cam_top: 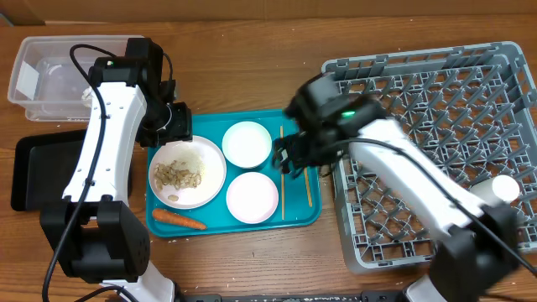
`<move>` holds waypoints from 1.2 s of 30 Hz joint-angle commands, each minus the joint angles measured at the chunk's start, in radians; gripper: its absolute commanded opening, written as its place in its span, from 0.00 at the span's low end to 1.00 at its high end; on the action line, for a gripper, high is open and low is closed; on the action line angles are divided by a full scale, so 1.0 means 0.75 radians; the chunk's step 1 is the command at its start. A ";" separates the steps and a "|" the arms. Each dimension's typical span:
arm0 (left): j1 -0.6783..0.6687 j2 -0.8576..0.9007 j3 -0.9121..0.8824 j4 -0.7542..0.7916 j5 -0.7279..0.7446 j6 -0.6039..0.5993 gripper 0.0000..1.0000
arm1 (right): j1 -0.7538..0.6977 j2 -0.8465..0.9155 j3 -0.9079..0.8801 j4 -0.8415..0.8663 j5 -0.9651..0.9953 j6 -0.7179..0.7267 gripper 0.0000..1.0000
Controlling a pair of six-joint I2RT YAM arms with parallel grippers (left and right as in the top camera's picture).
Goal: Sort waste into correct bins and load items into the dishwasher
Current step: 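Reach the right gripper to the small white bowl and grasp its rim, then carry the small bowl to the rack's back right and set it down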
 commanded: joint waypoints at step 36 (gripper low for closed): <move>0.000 -0.043 0.018 -0.009 -0.047 -0.056 0.60 | 0.193 0.161 0.101 -0.032 0.318 0.202 0.04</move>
